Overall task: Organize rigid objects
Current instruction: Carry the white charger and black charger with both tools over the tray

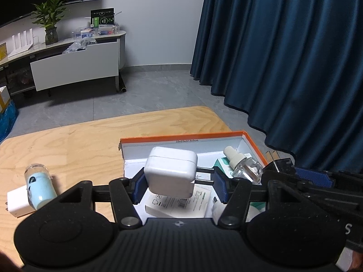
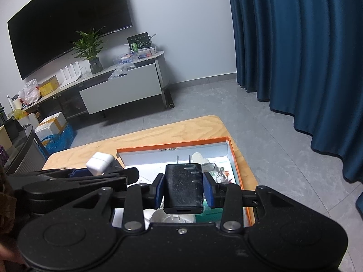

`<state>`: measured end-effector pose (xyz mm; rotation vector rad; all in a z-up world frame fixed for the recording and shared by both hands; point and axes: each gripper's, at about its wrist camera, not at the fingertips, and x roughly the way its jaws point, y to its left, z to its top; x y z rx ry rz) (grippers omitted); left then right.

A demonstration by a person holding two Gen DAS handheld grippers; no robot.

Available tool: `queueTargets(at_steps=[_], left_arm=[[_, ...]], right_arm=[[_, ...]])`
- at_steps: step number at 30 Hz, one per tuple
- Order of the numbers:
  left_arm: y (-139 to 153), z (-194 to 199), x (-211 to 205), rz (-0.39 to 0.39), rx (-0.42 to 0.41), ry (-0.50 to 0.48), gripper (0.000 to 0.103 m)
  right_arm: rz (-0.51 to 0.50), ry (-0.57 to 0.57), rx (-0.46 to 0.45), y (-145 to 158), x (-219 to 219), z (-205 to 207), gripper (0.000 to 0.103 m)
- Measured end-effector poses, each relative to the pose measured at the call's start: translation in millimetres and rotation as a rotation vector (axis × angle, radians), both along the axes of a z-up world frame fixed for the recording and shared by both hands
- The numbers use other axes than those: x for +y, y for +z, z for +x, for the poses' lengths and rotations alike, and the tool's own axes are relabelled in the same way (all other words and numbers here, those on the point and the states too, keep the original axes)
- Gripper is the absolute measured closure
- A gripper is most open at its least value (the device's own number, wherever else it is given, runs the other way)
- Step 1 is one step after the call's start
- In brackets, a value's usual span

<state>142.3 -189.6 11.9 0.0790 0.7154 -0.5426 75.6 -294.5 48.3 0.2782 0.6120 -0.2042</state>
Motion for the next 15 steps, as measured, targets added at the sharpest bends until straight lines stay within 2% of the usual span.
queueTargets(at_steps=[15], left_arm=[[-3.5, 18.5, -3.2, -0.016, 0.023, 0.012, 0.043]], right_arm=[[0.007, 0.012, -0.005, -2.8, -1.4, 13.9, 0.058]])
